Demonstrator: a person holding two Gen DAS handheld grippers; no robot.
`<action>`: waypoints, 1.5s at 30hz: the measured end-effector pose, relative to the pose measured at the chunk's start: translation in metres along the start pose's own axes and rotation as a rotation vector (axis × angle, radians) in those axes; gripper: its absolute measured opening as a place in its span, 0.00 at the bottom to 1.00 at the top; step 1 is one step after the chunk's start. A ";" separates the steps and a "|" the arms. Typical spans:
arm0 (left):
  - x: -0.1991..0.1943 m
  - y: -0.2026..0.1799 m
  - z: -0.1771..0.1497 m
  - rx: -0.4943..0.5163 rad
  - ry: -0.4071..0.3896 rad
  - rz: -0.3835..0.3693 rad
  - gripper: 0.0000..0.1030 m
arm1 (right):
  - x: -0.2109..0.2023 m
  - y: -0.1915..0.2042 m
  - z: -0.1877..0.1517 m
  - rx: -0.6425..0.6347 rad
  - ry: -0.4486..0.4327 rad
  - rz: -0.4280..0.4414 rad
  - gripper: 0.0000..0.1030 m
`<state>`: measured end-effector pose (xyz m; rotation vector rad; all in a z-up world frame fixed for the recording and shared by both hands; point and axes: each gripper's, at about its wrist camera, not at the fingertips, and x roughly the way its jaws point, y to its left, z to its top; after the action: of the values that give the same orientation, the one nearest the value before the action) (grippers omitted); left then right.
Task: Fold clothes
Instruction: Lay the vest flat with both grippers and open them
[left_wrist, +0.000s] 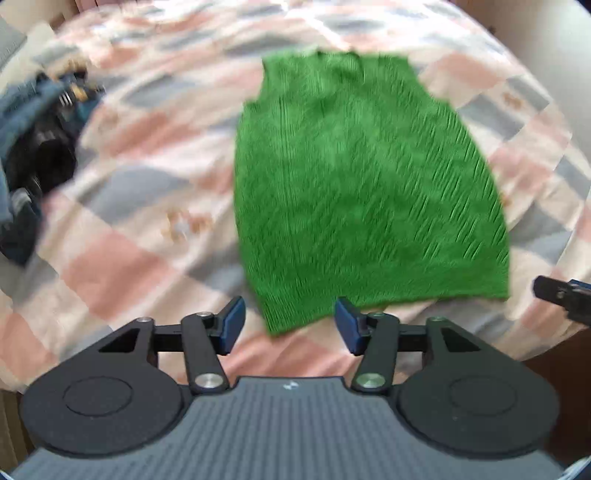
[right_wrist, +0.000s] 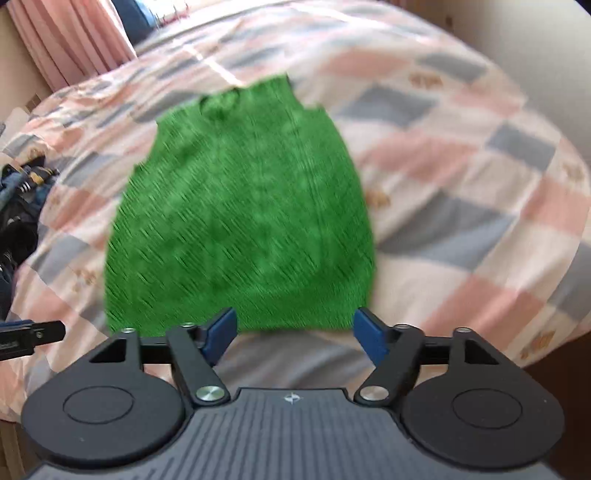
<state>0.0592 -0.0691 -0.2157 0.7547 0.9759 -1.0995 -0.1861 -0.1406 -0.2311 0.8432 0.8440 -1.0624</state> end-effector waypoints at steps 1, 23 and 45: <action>-0.011 0.000 0.004 -0.004 -0.017 -0.001 0.59 | -0.006 0.007 0.004 -0.006 -0.012 -0.002 0.72; -0.105 -0.045 0.004 -0.098 -0.109 0.022 0.70 | -0.082 0.029 0.027 -0.181 -0.032 0.037 0.94; -0.080 -0.077 -0.019 -0.163 -0.027 0.067 0.73 | -0.070 -0.013 0.024 -0.263 0.024 0.037 0.96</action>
<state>-0.0304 -0.0453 -0.1524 0.6342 0.9972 -0.9572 -0.2128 -0.1392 -0.1611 0.6482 0.9612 -0.8876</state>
